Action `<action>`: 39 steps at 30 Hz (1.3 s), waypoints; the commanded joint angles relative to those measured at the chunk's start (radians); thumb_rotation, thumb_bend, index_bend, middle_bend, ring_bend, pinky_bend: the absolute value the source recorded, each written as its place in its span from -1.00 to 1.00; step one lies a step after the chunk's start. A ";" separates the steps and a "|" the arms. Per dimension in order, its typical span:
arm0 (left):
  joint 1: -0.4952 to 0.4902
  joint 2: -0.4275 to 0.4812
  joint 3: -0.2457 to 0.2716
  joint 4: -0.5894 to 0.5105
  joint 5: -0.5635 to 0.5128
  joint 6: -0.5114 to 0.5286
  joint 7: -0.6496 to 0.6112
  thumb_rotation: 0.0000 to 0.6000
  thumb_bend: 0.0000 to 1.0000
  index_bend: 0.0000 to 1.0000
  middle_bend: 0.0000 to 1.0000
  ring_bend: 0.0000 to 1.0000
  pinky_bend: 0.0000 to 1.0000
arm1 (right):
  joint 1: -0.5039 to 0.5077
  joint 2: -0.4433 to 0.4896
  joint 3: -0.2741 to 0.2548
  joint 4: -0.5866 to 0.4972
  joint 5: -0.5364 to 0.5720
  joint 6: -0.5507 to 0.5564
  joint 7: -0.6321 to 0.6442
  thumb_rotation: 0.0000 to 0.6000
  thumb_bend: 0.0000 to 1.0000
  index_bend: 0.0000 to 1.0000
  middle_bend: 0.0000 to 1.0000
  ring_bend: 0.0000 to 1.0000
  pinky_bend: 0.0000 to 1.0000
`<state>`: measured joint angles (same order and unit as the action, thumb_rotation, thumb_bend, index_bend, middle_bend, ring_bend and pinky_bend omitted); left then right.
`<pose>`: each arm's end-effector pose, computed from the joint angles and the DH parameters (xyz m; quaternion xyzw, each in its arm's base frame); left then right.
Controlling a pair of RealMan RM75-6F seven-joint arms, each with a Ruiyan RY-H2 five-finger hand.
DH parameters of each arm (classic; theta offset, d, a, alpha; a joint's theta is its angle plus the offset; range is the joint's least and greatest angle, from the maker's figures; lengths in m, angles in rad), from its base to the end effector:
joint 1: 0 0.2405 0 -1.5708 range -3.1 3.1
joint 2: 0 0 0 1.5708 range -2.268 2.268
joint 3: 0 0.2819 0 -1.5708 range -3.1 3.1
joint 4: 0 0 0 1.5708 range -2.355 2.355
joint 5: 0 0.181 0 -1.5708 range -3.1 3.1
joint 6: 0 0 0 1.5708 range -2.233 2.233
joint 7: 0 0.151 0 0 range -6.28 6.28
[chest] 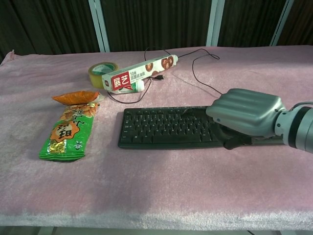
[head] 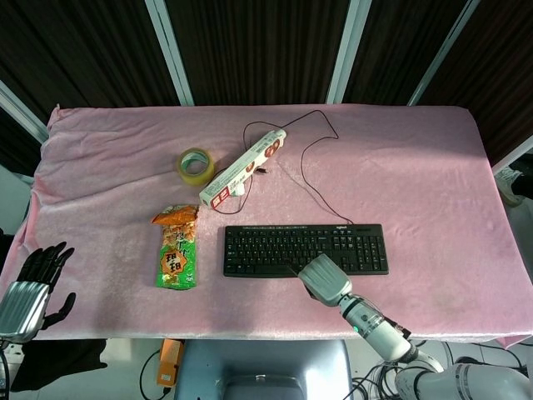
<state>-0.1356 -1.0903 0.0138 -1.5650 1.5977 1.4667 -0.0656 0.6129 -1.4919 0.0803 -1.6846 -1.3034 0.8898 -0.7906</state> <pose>-0.3162 0.1919 0.1932 -0.6479 -0.3722 -0.3892 0.5388 -0.1690 -0.2840 -0.0043 0.8645 -0.1994 0.2681 0.3755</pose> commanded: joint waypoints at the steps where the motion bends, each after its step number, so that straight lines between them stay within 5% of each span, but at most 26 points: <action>1: 0.003 0.001 0.000 0.000 0.001 0.005 -0.003 1.00 -0.15 -1.00 -1.00 -0.95 -0.96 | 0.030 -0.030 0.000 0.001 0.075 -0.021 -0.073 1.00 0.85 -0.51 1.00 1.00 1.00; 34: 0.007 0.008 0.000 -0.003 0.010 0.015 -0.013 1.00 -0.15 -1.00 -0.98 -0.94 -0.96 | 0.094 -0.056 -0.083 0.039 0.214 0.008 -0.094 1.00 0.85 -0.49 1.00 1.00 1.00; 39: 0.013 0.011 -0.001 -0.001 0.013 0.030 -0.024 1.00 -0.15 -1.00 -0.98 -0.94 -0.96 | 0.064 0.002 -0.080 -0.033 0.073 0.106 0.000 1.00 0.83 -0.54 1.00 1.00 1.00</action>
<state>-0.1227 -1.0793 0.0126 -1.5661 1.6103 1.4963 -0.0897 0.6953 -1.5245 0.0011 -1.6796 -1.1541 0.9416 -0.8415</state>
